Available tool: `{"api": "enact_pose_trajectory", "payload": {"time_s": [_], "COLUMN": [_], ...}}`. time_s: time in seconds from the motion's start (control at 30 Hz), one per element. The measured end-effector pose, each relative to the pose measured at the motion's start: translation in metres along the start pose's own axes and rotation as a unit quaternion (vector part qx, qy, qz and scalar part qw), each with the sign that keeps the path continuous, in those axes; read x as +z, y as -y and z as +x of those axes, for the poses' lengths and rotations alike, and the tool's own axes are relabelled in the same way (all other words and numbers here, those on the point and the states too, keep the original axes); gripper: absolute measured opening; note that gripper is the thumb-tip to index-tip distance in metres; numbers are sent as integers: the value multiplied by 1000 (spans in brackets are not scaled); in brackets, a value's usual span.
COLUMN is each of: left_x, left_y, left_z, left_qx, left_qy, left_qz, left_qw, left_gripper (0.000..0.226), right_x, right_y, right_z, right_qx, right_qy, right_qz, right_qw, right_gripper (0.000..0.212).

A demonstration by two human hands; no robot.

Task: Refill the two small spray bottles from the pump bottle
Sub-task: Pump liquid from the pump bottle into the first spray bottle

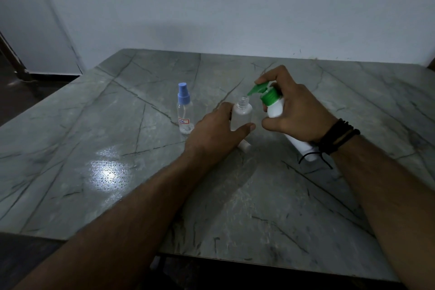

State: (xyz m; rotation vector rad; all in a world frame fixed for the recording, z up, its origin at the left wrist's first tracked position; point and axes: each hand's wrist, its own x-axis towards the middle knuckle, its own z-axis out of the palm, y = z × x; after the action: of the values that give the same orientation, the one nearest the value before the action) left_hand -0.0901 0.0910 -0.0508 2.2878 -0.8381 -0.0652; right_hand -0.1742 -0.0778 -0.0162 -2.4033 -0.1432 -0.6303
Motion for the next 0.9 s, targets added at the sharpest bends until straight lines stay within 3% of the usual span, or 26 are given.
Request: {"api": "enact_pose_trajectory", "payload": {"time_s": [0.13, 0.3, 0.47, 0.63, 0.9], "left_x": [-1, 0, -1, 1, 0], "left_y": [1, 1, 1, 2, 1], "left_z": [-1, 0, 0, 0, 0], "left_qx": [4, 1, 3, 6, 7], "left_qy": [-6, -2, 2, -6, -2], "left_qz": [-4, -4, -7, -1, -8], "left_qw": [1000, 1000, 1000, 1000, 1000], "left_gripper": [60, 61, 61, 61, 61], "right_x": [-1, -1, -1, -1, -2], "right_y": [1, 0, 1, -1, -1], "right_z": [-1, 0, -1, 0, 0], "right_qx": [-6, 4, -6, 2, -6], "right_qy": [-2, -3, -4, -5, 1], "right_qz": [4, 8, 10, 13, 4], "right_qw": [1000, 1000, 1000, 1000, 1000], "right_gripper": [75, 66, 75, 68, 73]}}
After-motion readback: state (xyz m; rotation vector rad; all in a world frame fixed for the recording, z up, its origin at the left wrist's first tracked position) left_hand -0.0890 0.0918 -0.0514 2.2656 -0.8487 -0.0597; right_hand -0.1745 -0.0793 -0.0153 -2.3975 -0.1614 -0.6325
